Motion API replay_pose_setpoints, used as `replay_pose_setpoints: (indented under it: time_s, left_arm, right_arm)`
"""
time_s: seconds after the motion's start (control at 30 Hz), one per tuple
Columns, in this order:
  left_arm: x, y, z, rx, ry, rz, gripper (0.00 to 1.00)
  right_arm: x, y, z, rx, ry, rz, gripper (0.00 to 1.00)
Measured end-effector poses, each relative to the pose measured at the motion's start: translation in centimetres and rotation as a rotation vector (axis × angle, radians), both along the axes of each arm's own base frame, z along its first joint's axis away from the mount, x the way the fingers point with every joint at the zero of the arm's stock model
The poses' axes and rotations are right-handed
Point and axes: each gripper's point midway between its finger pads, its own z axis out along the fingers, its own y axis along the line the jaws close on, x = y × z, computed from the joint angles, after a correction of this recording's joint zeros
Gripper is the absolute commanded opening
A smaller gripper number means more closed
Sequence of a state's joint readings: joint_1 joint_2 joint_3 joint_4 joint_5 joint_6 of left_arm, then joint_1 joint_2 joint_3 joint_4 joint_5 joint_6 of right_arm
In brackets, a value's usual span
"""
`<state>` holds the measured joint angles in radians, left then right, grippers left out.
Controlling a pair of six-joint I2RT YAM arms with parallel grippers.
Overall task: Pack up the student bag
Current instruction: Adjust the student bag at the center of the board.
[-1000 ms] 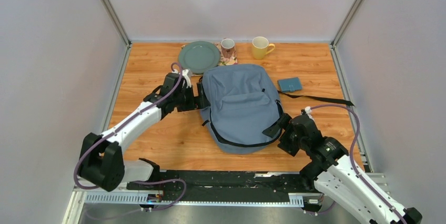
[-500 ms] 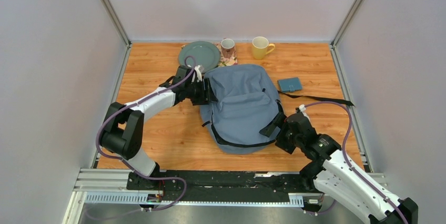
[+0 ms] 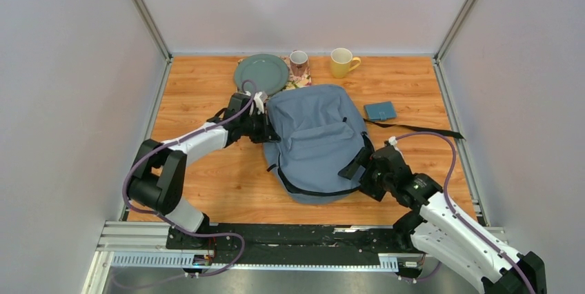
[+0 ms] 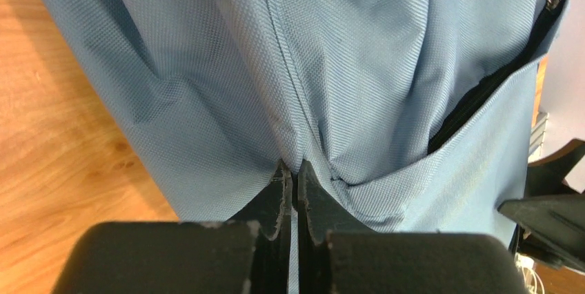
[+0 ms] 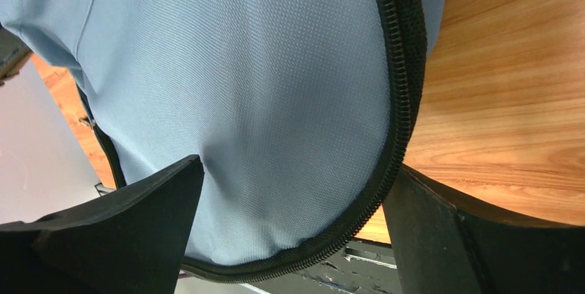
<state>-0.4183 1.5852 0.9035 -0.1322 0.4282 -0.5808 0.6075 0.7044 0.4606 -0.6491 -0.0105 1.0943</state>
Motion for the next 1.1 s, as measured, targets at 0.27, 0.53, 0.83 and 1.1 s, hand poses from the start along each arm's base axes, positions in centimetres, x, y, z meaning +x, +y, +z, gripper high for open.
replay_pose_setpoints:
  time_s: [0.27, 0.53, 0.83, 1.1]
  left_arm:
    - [-5.3, 2.1, 0.9, -0.045, -0.045, 0.036, 0.0]
    - [-10.2, 5.6, 0.5, -0.104, -0.097, 0.198, 0.03]
    - [-10.9, 6.5, 0.0, -0.101, -0.087, 0.248, 0.69]
    - [-11.5, 5.9, 0.3, -0.129, -0.067, 0.215, 0.79]
  right_arm:
    - [1.4, 0.2, -1.1, -0.035, 0.05, 0.002, 1.0]
    - [5.1, 4.6, 0.3, -0.042, 0.109, 0.167, 1.0]
    - [11.9, 6.6, 3.8, -0.184, 0.007, 0.262, 1.0]
    - [10.0, -0.7, 9.1, -0.404, -0.152, 0.139, 1.0]
